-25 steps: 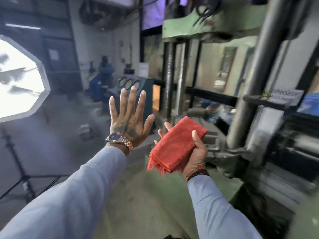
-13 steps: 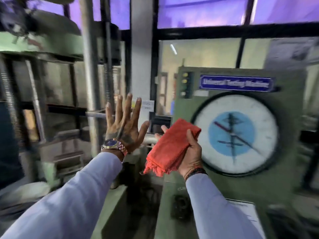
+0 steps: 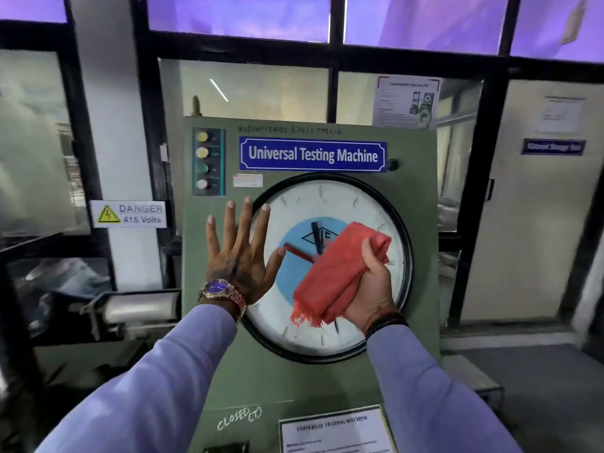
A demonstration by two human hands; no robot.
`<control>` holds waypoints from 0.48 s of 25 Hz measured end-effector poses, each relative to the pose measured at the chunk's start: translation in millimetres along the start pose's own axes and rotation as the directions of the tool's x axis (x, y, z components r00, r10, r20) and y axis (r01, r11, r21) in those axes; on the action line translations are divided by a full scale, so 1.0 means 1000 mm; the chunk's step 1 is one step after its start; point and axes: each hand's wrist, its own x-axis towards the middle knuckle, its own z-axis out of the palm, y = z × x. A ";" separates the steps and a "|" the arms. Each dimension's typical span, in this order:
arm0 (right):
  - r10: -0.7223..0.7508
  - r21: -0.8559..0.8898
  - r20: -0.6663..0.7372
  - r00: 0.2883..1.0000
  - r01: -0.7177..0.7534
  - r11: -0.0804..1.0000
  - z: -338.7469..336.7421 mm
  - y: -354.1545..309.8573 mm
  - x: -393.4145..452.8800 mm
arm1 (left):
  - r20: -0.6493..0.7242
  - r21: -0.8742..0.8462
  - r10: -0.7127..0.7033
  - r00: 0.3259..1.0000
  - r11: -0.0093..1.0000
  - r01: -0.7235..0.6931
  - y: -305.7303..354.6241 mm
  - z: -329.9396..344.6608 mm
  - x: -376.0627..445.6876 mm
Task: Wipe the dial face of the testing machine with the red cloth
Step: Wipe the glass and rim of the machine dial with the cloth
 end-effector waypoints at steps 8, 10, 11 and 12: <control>-0.625 -0.968 0.094 0.775 0.217 0.125 -0.028 -0.027 0.154 | 0.023 -0.012 -0.010 1.000 1.000 0.011 -0.007 0.151 0.084; -0.710 -0.921 0.293 0.641 -0.009 -0.389 -0.035 -0.033 0.186 | 0.003 0.016 -0.057 0.998 0.998 0.057 -0.012 0.177 0.092; -0.714 -0.873 0.292 0.636 -0.128 -0.471 -0.038 -0.034 0.203 | -0.001 0.037 -0.086 0.996 0.996 0.086 -0.015 0.189 0.093; -0.693 -0.843 0.278 0.665 -0.178 -0.508 -0.040 -0.030 0.218 | -0.008 0.055 -0.109 0.994 0.992 0.109 -0.019 0.199 0.091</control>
